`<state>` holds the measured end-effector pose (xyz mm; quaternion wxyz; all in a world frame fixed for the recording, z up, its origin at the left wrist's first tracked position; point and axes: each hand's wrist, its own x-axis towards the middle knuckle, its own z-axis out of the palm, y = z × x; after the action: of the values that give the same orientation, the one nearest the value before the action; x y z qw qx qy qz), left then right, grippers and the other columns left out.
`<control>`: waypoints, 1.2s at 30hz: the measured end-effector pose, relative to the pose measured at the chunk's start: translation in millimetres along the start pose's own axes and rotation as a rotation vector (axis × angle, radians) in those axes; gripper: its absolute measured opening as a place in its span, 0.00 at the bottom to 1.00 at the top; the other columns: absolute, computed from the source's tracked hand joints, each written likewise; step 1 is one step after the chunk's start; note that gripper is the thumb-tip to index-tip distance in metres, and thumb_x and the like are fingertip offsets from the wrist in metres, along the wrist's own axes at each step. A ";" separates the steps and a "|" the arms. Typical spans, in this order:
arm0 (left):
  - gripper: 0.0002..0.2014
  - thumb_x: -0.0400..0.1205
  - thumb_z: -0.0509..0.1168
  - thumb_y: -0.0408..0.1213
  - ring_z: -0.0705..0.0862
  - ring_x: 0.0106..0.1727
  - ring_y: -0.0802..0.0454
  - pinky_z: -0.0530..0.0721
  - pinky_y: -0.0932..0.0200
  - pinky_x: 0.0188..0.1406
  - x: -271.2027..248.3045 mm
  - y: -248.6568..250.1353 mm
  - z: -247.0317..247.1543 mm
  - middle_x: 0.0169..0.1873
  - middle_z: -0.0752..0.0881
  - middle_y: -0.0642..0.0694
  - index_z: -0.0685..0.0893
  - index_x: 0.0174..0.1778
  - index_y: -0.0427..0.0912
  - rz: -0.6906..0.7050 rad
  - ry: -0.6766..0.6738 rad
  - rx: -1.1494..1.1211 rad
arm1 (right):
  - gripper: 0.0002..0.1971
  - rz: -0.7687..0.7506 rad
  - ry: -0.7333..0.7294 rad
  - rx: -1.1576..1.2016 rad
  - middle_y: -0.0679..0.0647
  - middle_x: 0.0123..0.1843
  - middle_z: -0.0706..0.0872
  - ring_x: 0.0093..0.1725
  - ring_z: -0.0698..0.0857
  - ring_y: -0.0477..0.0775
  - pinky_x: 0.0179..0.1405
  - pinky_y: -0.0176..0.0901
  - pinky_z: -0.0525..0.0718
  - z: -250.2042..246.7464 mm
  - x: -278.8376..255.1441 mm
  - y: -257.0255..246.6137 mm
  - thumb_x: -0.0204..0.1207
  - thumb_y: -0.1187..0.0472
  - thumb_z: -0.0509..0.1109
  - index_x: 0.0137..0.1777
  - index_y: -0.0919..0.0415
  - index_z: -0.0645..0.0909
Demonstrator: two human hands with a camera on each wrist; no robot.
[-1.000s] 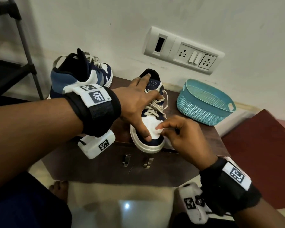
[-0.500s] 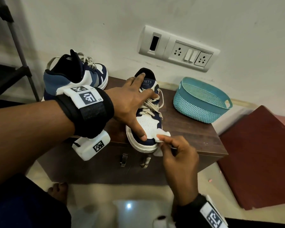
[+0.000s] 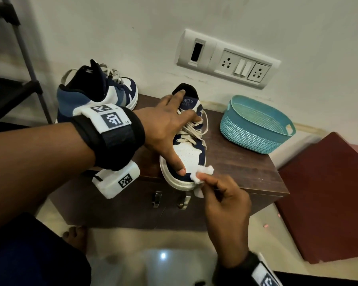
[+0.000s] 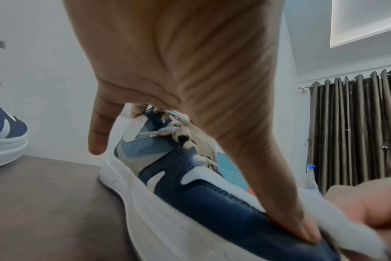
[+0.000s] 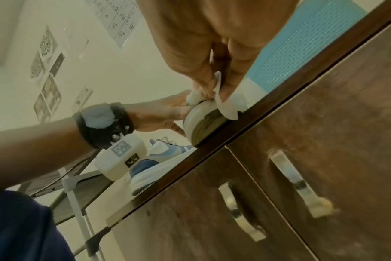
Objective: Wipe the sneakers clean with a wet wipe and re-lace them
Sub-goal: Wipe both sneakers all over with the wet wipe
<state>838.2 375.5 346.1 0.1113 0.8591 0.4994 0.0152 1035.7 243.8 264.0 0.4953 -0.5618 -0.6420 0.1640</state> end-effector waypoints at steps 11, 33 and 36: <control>0.69 0.48 0.77 0.79 0.37 0.88 0.34 0.60 0.31 0.84 -2.8 0.8 -3.5 0.87 0.32 0.44 0.51 0.84 0.68 -0.003 -0.004 0.004 | 0.15 -0.265 0.050 -0.021 0.52 0.55 0.88 0.59 0.88 0.51 0.57 0.36 0.84 12.4 -23.6 12.5 0.76 0.81 0.72 0.52 0.61 0.92; 0.69 0.48 0.76 0.79 0.38 0.88 0.33 0.63 0.28 0.82 -1.6 2.7 -2.6 0.87 0.34 0.42 0.52 0.84 0.66 -0.004 0.009 0.012 | 0.12 -0.381 0.058 -0.152 0.57 0.56 0.86 0.55 0.88 0.55 0.56 0.40 0.85 13.2 -11.6 20.4 0.77 0.74 0.74 0.57 0.65 0.92; 0.69 0.48 0.76 0.80 0.38 0.88 0.32 0.63 0.28 0.82 -0.9 2.2 -2.5 0.87 0.34 0.42 0.52 0.84 0.66 0.003 0.012 0.015 | 0.13 -0.485 -0.008 -0.181 0.57 0.56 0.86 0.55 0.87 0.55 0.56 0.41 0.85 13.3 -14.8 23.4 0.76 0.77 0.74 0.57 0.65 0.92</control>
<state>839.3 374.2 349.0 0.1018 0.8606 0.4987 0.0167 1036.0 242.7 233.3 0.4654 -0.4328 -0.7719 -0.0154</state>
